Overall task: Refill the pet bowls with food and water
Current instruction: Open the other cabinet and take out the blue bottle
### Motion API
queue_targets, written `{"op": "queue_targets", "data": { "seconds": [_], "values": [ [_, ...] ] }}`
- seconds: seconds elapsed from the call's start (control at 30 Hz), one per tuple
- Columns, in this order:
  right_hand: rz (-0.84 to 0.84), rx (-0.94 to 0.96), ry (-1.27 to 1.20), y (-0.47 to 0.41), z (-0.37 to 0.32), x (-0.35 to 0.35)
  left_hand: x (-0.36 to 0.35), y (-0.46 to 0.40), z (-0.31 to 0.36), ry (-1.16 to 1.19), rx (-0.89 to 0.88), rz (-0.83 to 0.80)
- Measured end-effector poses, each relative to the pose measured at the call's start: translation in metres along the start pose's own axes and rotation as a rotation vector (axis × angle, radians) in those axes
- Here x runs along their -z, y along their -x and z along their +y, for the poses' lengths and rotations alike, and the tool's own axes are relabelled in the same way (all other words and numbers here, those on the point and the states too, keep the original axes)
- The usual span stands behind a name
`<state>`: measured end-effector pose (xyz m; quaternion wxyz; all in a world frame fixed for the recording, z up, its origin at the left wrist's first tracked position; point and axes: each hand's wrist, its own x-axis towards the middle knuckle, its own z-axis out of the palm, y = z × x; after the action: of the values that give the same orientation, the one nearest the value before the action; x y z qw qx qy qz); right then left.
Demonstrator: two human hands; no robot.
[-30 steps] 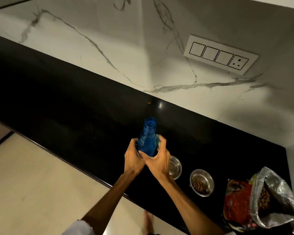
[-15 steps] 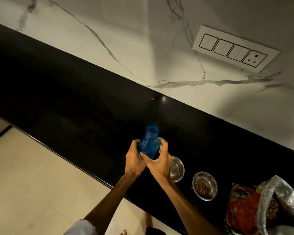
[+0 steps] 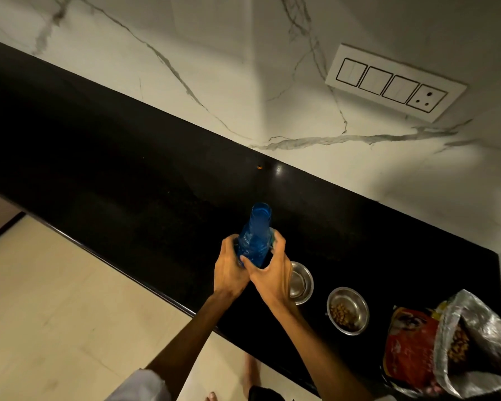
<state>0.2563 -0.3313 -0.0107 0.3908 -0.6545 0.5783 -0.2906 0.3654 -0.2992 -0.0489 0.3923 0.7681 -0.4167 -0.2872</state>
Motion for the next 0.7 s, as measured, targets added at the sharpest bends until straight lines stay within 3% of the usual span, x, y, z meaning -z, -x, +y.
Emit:
{"op": "queue_targets", "data": {
  "seconds": [0.7],
  "values": [
    [0.33,0.345,-0.084,0.083,-0.058,0.02,0.06,0.066,0.042,0.103,-0.118,0.173]
  ]
}}
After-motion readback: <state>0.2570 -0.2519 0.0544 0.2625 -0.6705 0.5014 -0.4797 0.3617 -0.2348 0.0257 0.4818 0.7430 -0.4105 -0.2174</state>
